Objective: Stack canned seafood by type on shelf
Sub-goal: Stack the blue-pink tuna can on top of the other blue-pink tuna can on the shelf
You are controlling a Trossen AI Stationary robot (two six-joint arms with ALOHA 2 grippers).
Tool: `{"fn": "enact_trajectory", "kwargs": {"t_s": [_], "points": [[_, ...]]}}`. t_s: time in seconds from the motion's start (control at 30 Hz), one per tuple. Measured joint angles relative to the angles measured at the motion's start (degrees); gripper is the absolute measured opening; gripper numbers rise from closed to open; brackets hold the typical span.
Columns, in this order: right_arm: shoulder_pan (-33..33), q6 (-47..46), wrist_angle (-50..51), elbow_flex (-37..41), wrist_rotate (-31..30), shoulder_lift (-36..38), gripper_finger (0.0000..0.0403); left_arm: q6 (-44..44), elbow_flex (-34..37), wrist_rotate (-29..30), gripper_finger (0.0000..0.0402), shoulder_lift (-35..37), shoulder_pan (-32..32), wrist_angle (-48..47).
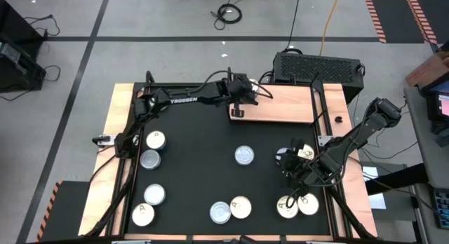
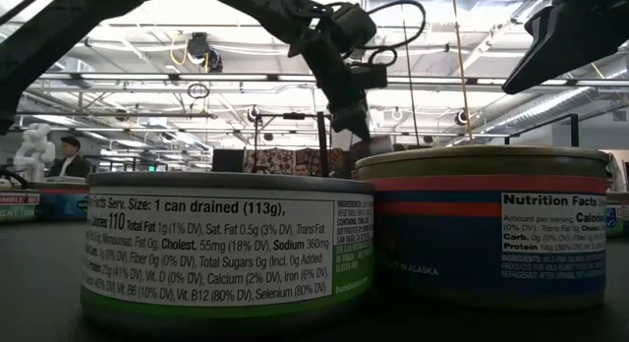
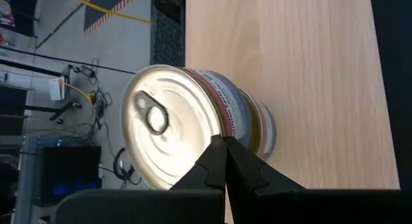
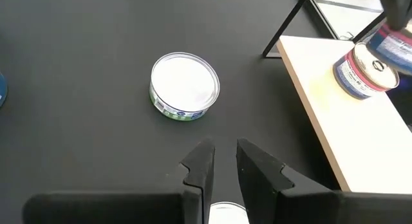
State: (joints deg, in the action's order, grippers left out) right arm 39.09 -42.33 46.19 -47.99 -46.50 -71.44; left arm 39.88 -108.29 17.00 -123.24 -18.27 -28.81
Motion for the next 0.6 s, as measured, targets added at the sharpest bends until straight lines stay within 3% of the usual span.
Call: {"fn": "enact_trajectory", "kwargs": {"t_s": [0.43, 0.6], "points": [[0.0, -0.04, -0.04, 0.0, 0.02, 0.0, 0.0061, 0.32, -0.04, -0.18, 0.0, -2.82, -1.06, 0.13], [0.0, 0.0, -0.04, 0.0, 0.02, 0.0, 0.0061, 2.72, -0.04, 2.28, 0.0, -2.49, -0.37, 0.02]]}}
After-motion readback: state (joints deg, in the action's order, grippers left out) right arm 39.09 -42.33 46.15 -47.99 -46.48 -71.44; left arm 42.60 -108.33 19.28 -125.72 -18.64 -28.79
